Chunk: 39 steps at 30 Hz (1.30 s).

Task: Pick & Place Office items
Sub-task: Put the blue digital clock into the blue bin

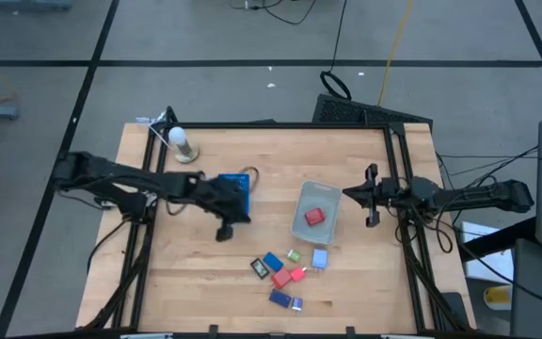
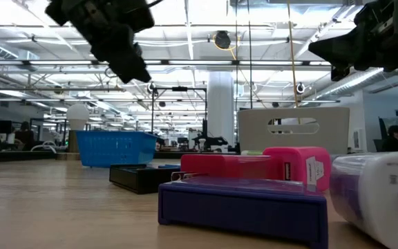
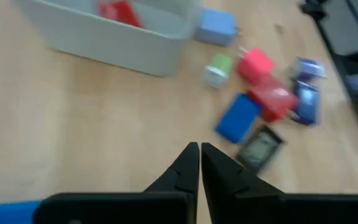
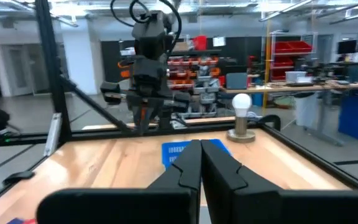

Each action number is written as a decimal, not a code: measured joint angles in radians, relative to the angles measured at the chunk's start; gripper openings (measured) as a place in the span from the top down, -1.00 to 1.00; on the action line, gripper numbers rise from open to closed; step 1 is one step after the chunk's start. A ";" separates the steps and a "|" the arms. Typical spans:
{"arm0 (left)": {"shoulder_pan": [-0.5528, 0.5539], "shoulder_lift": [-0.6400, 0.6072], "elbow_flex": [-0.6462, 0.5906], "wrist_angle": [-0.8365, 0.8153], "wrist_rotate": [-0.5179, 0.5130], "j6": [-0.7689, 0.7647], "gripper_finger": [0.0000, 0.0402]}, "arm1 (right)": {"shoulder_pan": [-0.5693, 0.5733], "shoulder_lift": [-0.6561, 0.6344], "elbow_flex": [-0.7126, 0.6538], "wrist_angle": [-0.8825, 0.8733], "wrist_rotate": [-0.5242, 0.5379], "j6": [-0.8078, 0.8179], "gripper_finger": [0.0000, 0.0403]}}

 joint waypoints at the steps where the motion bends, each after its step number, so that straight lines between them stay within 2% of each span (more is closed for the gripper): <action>1: -0.017 0.034 0.028 -0.002 0.012 -0.013 0.87 | 0.000 0.000 0.000 -0.001 -0.020 -0.004 1.00; 5: -0.100 0.158 0.128 0.002 0.020 0.014 0.67 | 0.000 0.000 0.000 -0.003 -0.095 -0.020 1.00; 10: -0.182 0.286 0.238 -0.013 0.056 0.027 0.29 | 0.001 0.000 -0.001 -0.001 -0.135 -0.022 1.00; 15: -0.238 0.382 0.342 -0.088 -0.031 0.031 -0.12 | 0.000 0.000 -0.001 0.000 -0.201 -0.033 1.00; 17: -0.246 0.413 0.380 -0.157 -0.051 0.031 -0.24 | 0.000 0.000 -0.001 -0.001 -0.208 -0.034 1.00; 19: -0.245 0.436 0.406 -0.194 -0.126 0.018 -0.32 | 0.000 0.000 -0.001 -0.001 -0.207 -0.034 0.99; 22: -0.224 0.464 0.430 -0.203 -0.160 -0.003 -0.38 | 0.000 0.000 -0.001 -0.001 -0.207 -0.034 1.00; 30: -0.189 0.552 0.453 -0.205 -0.104 0.069 -0.40 | 0.000 0.000 -0.002 0.000 -0.207 -0.031 1.00; 39: -0.190 0.561 0.453 -0.182 -0.107 0.098 -0.40 | 0.000 0.000 -0.002 0.009 -0.206 -0.026 1.00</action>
